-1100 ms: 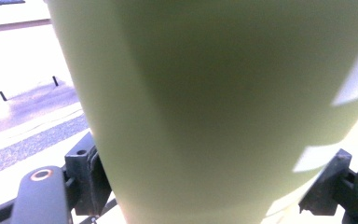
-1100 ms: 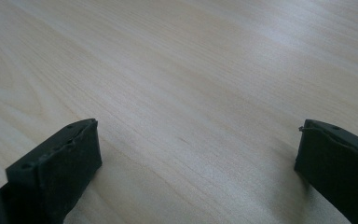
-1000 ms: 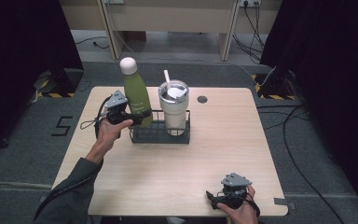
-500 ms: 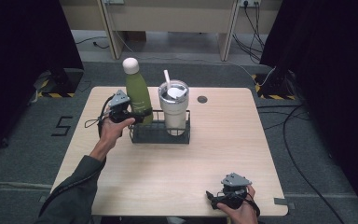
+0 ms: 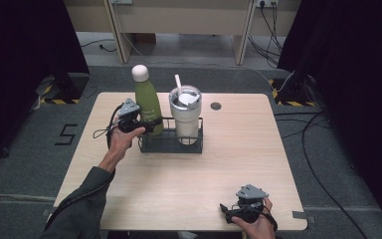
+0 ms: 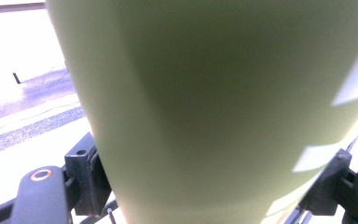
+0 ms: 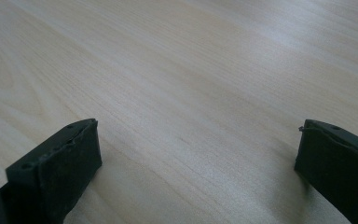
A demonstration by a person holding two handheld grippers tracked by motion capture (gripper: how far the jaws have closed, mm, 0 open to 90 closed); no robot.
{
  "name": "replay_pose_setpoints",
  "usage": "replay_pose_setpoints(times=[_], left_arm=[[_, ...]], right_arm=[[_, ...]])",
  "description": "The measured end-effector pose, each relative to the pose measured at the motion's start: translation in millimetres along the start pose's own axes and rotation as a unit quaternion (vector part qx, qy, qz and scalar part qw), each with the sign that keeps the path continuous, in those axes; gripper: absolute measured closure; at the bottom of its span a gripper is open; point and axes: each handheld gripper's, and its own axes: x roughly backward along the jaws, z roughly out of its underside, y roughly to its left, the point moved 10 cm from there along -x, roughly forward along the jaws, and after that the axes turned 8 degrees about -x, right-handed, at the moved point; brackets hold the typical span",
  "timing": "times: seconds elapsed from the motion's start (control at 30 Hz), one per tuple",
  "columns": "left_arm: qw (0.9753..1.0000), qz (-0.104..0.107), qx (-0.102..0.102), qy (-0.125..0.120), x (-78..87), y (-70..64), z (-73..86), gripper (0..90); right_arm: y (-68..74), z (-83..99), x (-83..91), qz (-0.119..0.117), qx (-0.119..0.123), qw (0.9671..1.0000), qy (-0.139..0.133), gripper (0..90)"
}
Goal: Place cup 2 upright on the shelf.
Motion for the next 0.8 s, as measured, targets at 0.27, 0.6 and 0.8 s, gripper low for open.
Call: replay_pose_setpoints(times=[0.27,0.6,0.8], left_arm=[[0.9999,-0.007,-0.003,0.012,-4.3,0.3,15.8,20.7],[0.9999,-0.007,0.006,0.012,-7.4,-0.7,22.9,20.7],[0.9998,-0.01,0.002,0.019,-10.3,-1.6,31.6,20.6]], right_arm=[[0.0,-0.1,-0.1,0.0,0.0,1.0,0.0,0.4],[0.0,-0.1,-0.1,0.0,0.0,1.0,0.0,0.3],[0.0,0.0,0.1,0.0,0.0,1.0,0.001,0.4]])
